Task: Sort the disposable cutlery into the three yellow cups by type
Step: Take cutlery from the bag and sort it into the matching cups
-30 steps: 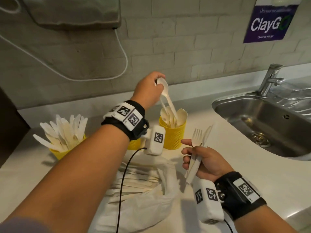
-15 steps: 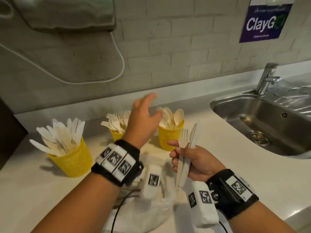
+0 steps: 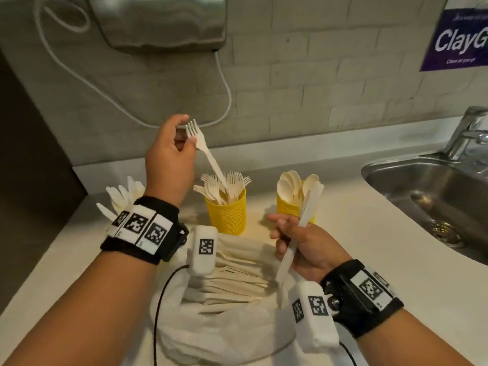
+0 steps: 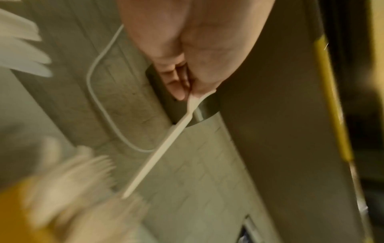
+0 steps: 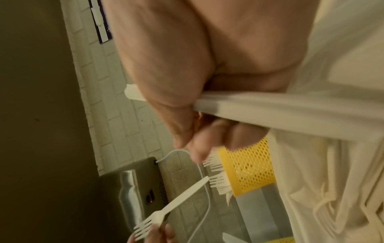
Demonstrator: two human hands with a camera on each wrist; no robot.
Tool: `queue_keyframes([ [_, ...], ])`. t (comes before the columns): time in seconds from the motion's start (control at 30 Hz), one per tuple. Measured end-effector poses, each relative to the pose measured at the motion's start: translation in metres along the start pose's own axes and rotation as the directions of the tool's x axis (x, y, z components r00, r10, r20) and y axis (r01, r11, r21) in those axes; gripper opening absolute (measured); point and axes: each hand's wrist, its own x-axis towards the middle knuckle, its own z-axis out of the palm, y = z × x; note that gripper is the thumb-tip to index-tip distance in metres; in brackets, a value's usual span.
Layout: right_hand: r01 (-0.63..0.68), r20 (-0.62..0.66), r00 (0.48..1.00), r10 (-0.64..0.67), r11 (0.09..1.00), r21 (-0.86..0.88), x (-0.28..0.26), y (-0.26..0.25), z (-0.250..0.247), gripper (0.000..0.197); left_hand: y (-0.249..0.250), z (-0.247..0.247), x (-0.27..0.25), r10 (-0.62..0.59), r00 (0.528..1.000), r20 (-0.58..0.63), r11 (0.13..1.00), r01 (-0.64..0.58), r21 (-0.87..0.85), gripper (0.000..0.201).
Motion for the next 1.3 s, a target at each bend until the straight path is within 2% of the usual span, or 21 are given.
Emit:
queue_keyframes([
  [0.1,-0.008,0.0,1.0,0.008,0.999,-0.054,-0.004,-0.001,-0.001,0.002,-0.021,0.015,0.0,-0.016,0.999,0.028,0.981,0.011,0.196,0.029],
  [0.23,-0.04,-0.021,0.999,0.039,0.999,-0.02,-0.008,-0.002,-0.002,0.009,-0.051,0.03,-0.014,-0.125,0.966,0.226,0.938,0.041,0.344,0.03],
  [0.33,-0.05,-0.049,0.998,0.051,0.998,0.025,-0.009,-0.002,-0.005,0.027,-0.058,0.03,-0.024,-0.182,0.916,0.357,0.895,0.004,0.445,0.031],
  [0.43,-0.032,-0.031,0.999,0.031,0.999,-0.032,-0.012,-0.003,-0.002,0.028,-0.044,0.021,-0.028,-0.161,0.935,0.315,0.891,0.0,0.454,0.037],
  [0.5,-0.05,0.026,0.998,0.05,0.999,-0.016,-0.014,-0.001,0.003,0.026,-0.027,0.018,-0.032,-0.174,0.93,0.322,0.927,0.044,0.372,0.041],
  [0.53,-0.072,0.073,0.995,0.071,0.997,0.012,-0.014,0.0,0.006,0.025,-0.017,0.019,-0.037,-0.226,0.894,0.387,0.957,0.13,0.26,0.045],
  [0.57,-0.099,0.127,0.987,0.094,0.995,0.034,-0.015,0.002,0.01,0.025,-0.006,0.02,-0.043,-0.279,0.821,0.498,0.96,0.256,0.117,0.05],
  [0.63,-0.14,0.221,0.967,0.129,0.99,0.035,-0.017,0.007,0.018,0.022,0.01,0.026,-0.06,-0.302,0.631,0.714,0.848,0.521,-0.102,0.06],
  [0.67,-0.149,0.254,0.957,0.138,0.988,0.025,-0.019,0.009,0.022,0.017,0.014,0.028,-0.068,-0.292,0.558,0.777,0.775,0.614,-0.15,0.062],
  [0.7,-0.158,0.28,0.949,0.145,0.987,0.024,-0.02,0.011,0.026,0.012,0.016,0.029,-0.075,-0.277,0.518,0.809,0.724,0.666,-0.178,0.06],
  [0.73,-0.168,0.292,0.944,0.152,0.985,0.03,-0.021,0.013,0.028,0.01,0.016,0.029,-0.079,-0.263,0.506,0.821,0.697,0.688,-0.201,0.056],
  [0.83,-0.176,0.276,0.948,0.158,0.984,0.041,-0.022,0.018,0.03,0.019,0.007,0.023,-0.083,-0.27,0.539,0.798,0.677,0.695,-0.241,0.033],
  [0.9,-0.148,0.219,0.965,0.143,0.989,0.005,-0.022,0.019,0.029,0.025,0.005,0.016,-0.08,-0.294,0.573,0.765,0.739,0.644,-0.198,0.024],
  [0.93,-0.135,0.189,0.973,0.135,0.991,-0.01,-0.021,0.02,0.029,0.026,0.007,0.014,-0.077,-0.306,0.61,0.731,0.779,0.602,-0.175,0.022],
  [1.0,-0.101,0.11,0.989,0.103,0.995,-0.015,-0.016,0.021,0.025,0.027,0.014,0.008,-0.062,-0.318,0.729,0.606,0.819,0.534,-0.213,0.02],
  [1.07,-0.032,-0.014,0.999,0.033,0.999,0.021,-0.012,0.019,0.02,0.023,0.02,-0.002,-0.039,-0.295,0.864,0.409,0.856,0.429,-0.289,0.024],
  [1.13,0.043,-0.125,0.992,-0.032,0.996,0.08,-0.008,0.016,0.011,0.017,0.022,-0.014,-0.013,-0.202,0.954,0.22,0.95,0.245,-0.192,0.029],
  [1.17,0.064,-0.162,0.986,-0.048,0.994,0.092,-0.007,0.013,0.006,0.014,0.022,-0.018,-0.002,-0.136,0.976,0.168,0.984,0.152,-0.088,0.03],
  [1.23,0.074,-0.191,0.98,-0.049,0.989,0.127,-0.008,0.008,-0.002,0.004,0.019,-0.017,0.01,-0.038,0.989,0.14,0.989,0.018,0.147,0.03],
  [1.3,0.077,-0.186,0.982,-0.04,0.978,0.193,-0.012,0.004,-0.006,0.011,0.009,-0.005,0.012,-0.031,0.985,0.172,0.961,-0.018,0.275,0.03],
])
